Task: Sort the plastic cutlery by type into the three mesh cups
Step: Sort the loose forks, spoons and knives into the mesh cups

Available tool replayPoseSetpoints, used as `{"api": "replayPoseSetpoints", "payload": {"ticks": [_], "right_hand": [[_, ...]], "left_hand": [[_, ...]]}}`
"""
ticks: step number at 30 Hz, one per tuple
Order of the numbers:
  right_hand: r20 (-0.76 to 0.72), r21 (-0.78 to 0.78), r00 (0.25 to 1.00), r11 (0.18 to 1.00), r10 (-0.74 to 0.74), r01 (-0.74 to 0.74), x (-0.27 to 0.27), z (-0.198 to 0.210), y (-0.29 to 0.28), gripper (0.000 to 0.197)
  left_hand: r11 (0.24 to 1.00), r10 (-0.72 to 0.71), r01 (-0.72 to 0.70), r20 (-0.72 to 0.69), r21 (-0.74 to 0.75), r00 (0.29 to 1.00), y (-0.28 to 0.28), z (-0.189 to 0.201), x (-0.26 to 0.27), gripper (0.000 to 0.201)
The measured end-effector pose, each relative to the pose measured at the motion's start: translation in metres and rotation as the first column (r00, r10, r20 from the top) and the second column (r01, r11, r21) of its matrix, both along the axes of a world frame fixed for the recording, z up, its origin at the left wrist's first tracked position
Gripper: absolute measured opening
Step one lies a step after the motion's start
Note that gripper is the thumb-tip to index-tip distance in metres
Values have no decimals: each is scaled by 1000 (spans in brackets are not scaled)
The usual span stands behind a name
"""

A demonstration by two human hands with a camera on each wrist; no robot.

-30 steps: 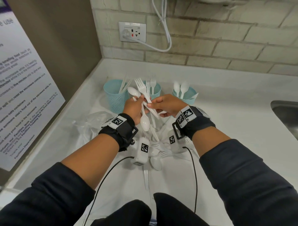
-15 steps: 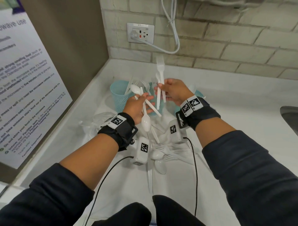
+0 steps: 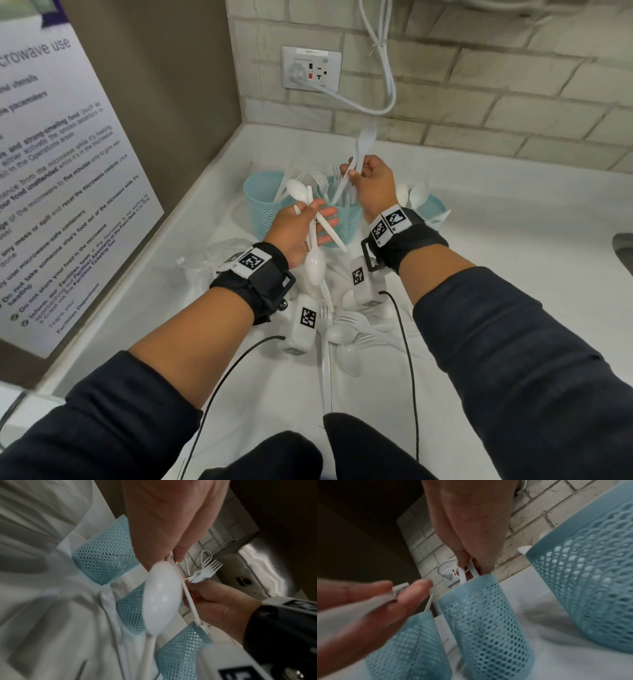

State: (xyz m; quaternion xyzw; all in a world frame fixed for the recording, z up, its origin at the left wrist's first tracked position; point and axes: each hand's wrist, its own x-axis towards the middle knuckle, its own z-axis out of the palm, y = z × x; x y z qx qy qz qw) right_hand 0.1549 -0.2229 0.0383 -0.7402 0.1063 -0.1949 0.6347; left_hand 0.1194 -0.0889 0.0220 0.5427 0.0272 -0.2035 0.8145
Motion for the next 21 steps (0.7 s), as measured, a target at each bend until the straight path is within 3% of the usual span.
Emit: {"api": "replayPoseSetpoints", "payload": {"ticks": [5, 10, 16, 19, 21], "right_hand": [[-132, -191, 990, 981, -46, 21, 7, -6, 1, 28], [-147, -132, 989, 991, 13, -32, 5, -1, -1, 48], [42, -254, 999, 967, 32, -20, -1, 11, -1, 25], [3, -409, 994, 907, 110, -99, -4, 21, 1, 23], [-87, -535, 983, 824, 165, -185, -9, 26, 2, 29]], "left_hand": [[1000, -17, 16, 14, 15, 1000, 0, -2, -1, 31], [998, -49, 48, 18, 39, 999, 0, -3, -3, 32], [991, -115, 113, 29, 67, 993, -5, -1, -6, 31], [987, -147, 143, 41, 76, 988, -7, 0, -7, 31], [983, -164, 160, 52, 86, 985, -8, 0, -8, 29]]}}
